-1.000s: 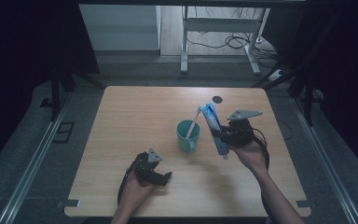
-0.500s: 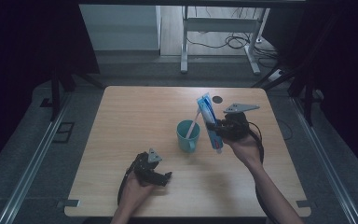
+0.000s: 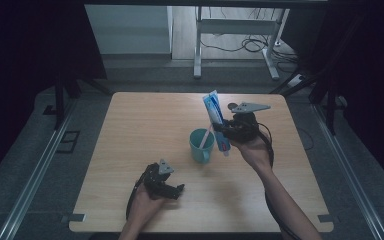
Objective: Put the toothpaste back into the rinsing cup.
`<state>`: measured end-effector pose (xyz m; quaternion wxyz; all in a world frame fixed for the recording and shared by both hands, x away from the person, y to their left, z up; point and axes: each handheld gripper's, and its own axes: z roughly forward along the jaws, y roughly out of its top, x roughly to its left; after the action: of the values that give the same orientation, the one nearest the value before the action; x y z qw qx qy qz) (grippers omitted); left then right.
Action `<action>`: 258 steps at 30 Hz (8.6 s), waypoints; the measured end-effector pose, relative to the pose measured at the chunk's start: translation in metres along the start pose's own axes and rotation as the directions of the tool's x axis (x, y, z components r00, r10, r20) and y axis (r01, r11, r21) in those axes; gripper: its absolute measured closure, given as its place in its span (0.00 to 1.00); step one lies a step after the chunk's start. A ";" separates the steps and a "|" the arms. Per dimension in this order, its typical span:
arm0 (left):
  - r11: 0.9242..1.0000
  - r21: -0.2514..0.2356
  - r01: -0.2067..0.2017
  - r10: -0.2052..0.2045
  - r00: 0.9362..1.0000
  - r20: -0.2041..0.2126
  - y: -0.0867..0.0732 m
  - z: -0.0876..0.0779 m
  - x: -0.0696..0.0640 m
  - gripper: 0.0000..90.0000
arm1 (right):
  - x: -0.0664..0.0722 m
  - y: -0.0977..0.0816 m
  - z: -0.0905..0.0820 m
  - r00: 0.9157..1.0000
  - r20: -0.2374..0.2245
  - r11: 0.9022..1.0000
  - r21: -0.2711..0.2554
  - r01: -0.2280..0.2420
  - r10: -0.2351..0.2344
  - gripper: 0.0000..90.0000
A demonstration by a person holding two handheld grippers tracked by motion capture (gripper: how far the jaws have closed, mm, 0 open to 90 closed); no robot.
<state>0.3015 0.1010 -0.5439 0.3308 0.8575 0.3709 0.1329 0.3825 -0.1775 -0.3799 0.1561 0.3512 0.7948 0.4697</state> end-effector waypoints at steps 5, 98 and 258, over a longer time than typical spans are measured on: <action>1.000 0.000 -0.001 0.001 1.000 0.001 0.000 0.000 0.000 0.04 | 0.003 0.007 0.008 1.000 -0.002 1.000 -0.015 0.002 -0.002 0.79; 1.000 0.002 -0.006 0.006 1.000 0.006 0.000 0.000 0.000 0.04 | 0.014 -0.044 0.101 1.000 0.025 1.000 0.007 0.001 -0.001 0.73; 1.000 -0.003 -0.003 0.003 1.000 0.002 -0.001 0.000 -0.001 0.05 | -0.014 -0.110 -0.016 1.000 -0.018 0.992 0.124 0.023 -0.021 0.10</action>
<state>0.3002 0.1007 -0.5439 0.3324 0.8577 0.3691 0.1331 0.3374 -0.2320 -0.4671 0.1325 0.3478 0.8275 0.4205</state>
